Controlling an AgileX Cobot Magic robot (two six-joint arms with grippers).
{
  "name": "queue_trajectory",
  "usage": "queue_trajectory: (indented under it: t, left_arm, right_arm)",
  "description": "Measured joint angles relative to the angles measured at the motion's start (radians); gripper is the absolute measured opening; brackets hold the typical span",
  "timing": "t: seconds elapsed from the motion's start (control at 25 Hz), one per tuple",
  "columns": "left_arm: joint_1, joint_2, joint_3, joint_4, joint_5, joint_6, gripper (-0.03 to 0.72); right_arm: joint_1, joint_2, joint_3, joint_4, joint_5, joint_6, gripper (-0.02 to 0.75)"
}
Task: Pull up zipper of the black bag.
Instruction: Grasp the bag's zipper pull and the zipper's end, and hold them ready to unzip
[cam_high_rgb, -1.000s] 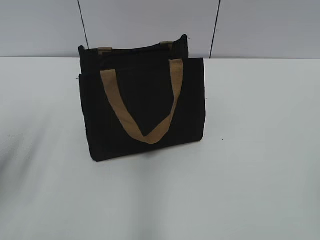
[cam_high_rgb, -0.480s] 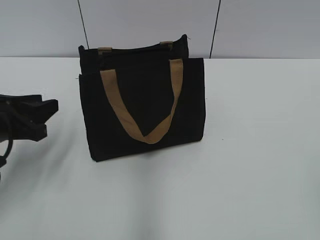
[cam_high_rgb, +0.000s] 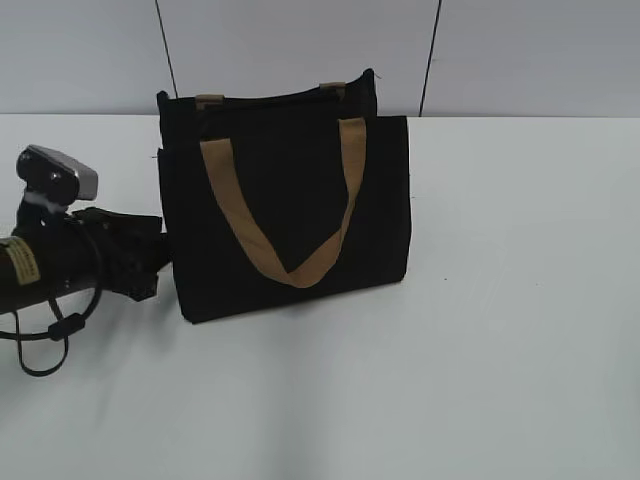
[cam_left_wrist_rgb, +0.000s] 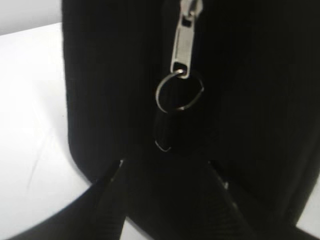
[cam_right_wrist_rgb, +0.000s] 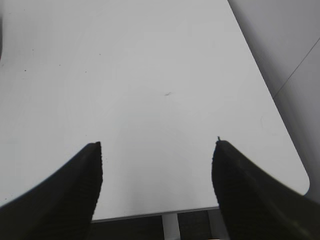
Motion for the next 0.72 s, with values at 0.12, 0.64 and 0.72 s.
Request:
queue_trajectory:
  t: [0.12,0.64,0.72]
  left_arm:
    - [0.000,0.046,-0.047,0.048,-0.004,-0.002,0.360]
    - [0.000,0.176,-0.128,0.063,-0.104,-0.003,0.241]
    - [0.000,0.180,-0.136,0.067,-0.119,-0.003,0.239]
  right_arm:
    - [0.000,0.000,0.000,0.000,0.000,0.000,0.522]
    - [0.000,0.000,0.000,0.000,0.000,0.000,0.522]
    - [0.000,0.000,0.000,0.000,0.000,0.000,0.522]
